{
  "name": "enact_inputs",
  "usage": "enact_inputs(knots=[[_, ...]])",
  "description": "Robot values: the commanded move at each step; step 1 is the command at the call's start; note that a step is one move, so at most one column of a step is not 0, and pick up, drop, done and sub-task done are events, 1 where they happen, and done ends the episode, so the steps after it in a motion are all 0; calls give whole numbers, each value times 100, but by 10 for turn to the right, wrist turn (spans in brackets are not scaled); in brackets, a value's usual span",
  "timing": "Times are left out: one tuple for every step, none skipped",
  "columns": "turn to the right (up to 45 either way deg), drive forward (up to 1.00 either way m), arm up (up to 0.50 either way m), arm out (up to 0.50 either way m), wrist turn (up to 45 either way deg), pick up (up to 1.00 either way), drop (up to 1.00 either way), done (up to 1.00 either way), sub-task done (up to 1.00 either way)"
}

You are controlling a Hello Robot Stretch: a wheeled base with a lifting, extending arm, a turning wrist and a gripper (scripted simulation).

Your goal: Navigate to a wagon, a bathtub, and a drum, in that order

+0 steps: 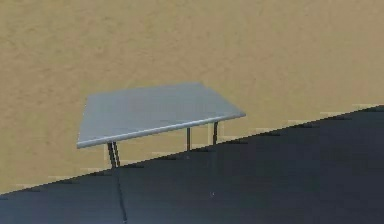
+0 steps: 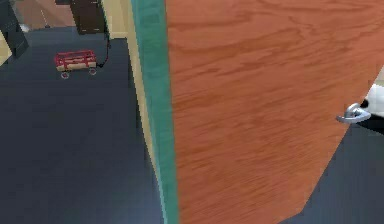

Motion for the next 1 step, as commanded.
enact_inputs(knots=[[-30,0,0,0,0,0,0,0,0]])
